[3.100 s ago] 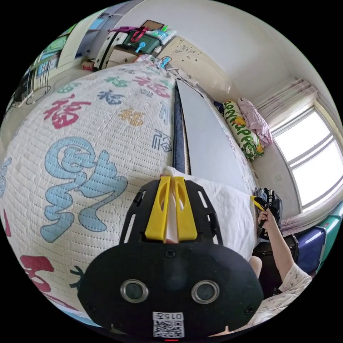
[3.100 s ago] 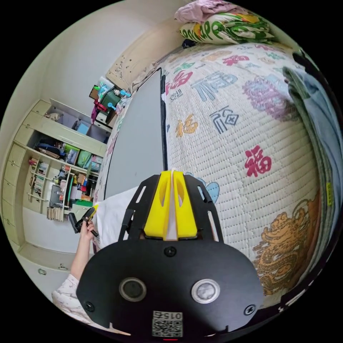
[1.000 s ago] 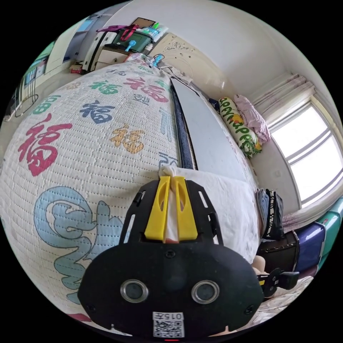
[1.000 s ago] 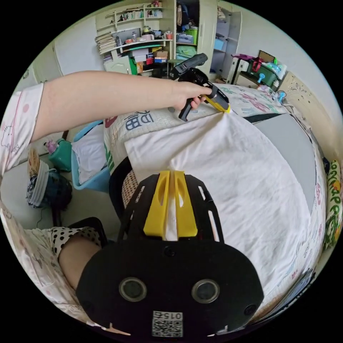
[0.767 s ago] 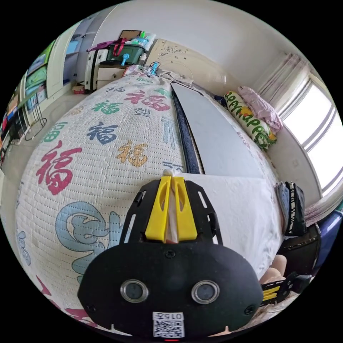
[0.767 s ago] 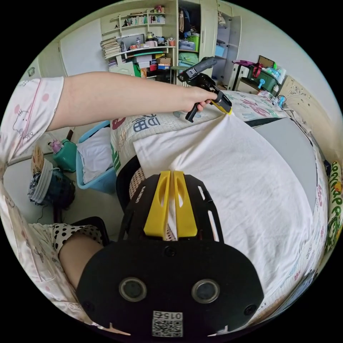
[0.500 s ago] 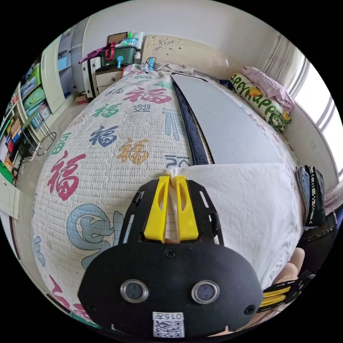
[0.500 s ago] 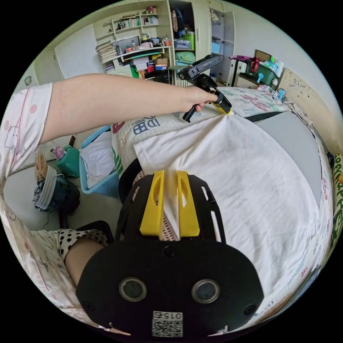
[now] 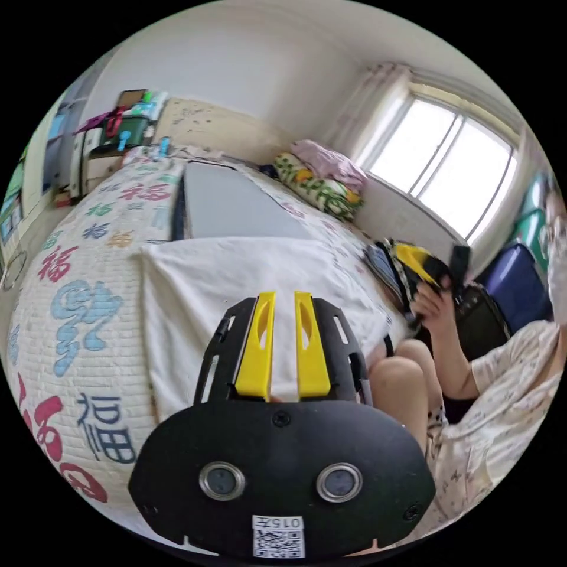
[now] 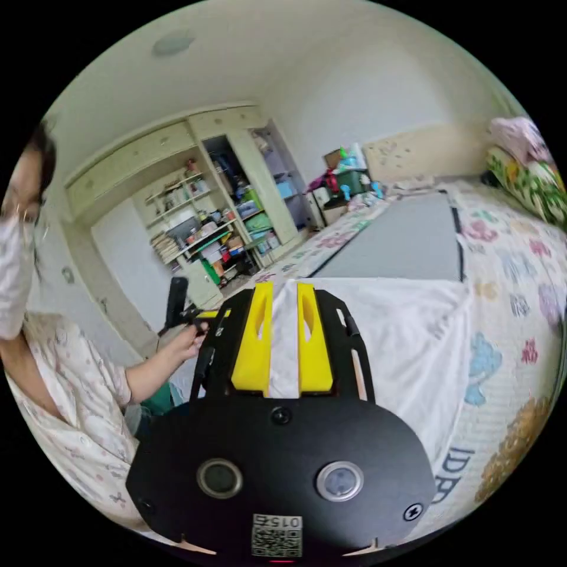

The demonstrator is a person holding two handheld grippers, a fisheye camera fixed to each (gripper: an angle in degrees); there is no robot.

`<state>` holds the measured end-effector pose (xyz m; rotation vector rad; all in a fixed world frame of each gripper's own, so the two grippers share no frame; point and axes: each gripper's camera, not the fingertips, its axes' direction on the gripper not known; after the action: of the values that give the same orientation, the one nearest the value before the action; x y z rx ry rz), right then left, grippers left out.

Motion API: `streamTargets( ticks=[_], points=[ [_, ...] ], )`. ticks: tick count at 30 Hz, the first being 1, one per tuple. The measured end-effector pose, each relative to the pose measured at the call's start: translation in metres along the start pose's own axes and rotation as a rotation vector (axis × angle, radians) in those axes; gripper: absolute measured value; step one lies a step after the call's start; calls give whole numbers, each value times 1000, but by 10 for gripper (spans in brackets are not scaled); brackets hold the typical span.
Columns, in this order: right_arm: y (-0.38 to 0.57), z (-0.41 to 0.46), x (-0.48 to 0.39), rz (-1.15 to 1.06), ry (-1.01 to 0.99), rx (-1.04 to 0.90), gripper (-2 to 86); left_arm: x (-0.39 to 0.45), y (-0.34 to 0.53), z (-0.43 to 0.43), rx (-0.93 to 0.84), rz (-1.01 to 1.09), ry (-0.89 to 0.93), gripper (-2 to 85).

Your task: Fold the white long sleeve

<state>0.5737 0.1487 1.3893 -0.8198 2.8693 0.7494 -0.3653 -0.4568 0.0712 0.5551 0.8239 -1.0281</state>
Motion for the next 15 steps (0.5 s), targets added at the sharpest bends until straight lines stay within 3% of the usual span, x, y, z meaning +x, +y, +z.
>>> streamTargets(
  ticks=[2, 7, 11, 15],
  points=[
    [-38, -52, 95, 206, 60, 35, 79, 60, -17, 31, -43, 102, 35, 74],
    [-116, -107, 222, 434, 200, 79, 101, 217, -95, 155, -147, 370, 109, 85],
    [-189, -65, 310, 545, 173, 18, 107, 272, -139, 222, -225, 434, 185, 88],
    [-241, -4, 374, 606, 220, -55, 109, 301, -173, 269, -315, 491, 94, 89]
  ],
)
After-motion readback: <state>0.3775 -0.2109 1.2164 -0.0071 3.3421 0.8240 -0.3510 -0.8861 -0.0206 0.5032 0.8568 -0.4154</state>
